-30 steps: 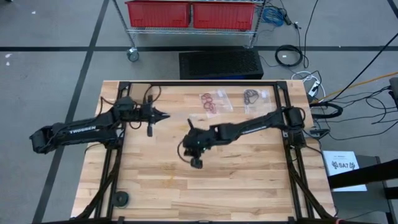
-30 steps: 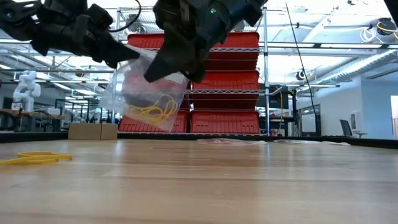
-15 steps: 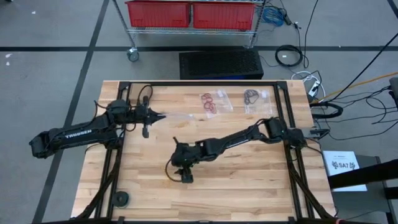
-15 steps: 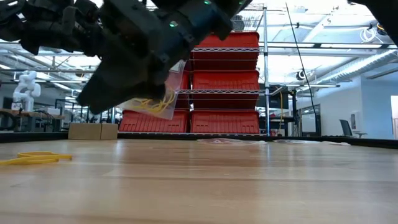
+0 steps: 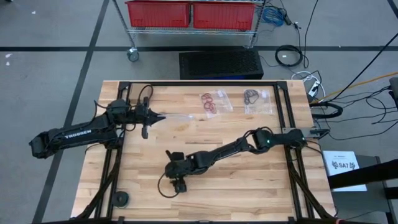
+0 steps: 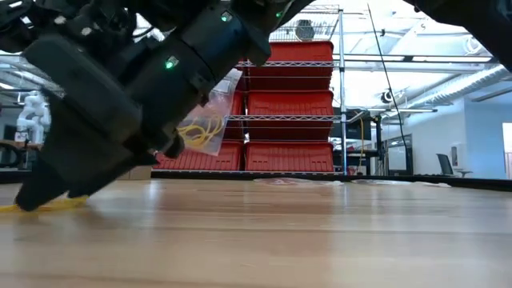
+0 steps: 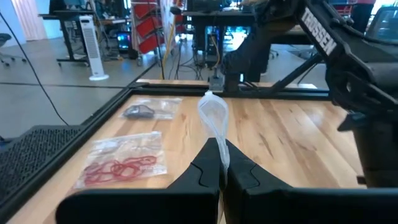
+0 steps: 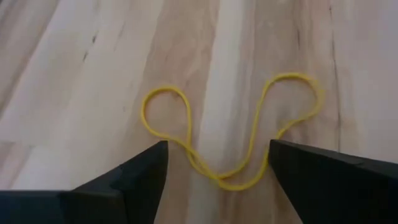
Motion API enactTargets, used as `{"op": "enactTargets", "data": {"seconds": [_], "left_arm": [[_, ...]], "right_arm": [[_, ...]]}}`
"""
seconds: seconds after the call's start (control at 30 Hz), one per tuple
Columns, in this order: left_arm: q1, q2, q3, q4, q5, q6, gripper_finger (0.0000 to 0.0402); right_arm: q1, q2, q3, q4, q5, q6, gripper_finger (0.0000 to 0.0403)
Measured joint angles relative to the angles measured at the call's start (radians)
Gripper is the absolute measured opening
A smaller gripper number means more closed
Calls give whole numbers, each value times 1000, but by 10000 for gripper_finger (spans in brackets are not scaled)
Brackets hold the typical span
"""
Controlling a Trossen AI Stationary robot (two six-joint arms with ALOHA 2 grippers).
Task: Sort rubber bands
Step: Put the yellow rubber band into the top left transparent zip lock bag
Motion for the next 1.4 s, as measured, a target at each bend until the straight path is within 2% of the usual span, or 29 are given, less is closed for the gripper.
{"op": "enactTargets", "data": {"seconds": [0.17, 0.3, 0.5, 0.67, 1.03, 1.23, 1.4], "left_arm": [[-1, 0, 0, 2, 2, -17, 0], [-1, 0, 0, 2, 3, -17, 0], [-1, 0, 0, 2, 4, -18, 0], [-1, 0, 0, 2, 4, -18, 0], [-2, 0, 0, -2, 13, -17, 0], [-2, 0, 0, -4, 14, -14, 0], [-2, 0, 0, -5, 14, -13, 0]], "right_arm": [[12, 45, 49, 13, 29, 22, 267], [12, 63, 54, 19, 75, 62, 246], [-9, 80, 55, 12, 108, 22, 178], [-38, 96, 55, 11, 86, -1, 115], [-107, 103, 54, -7, 47, -82, 10], [-116, 60, 72, -71, 42, -132, 1], [-120, 6, 118, -261, 81, -194, 0]]}}
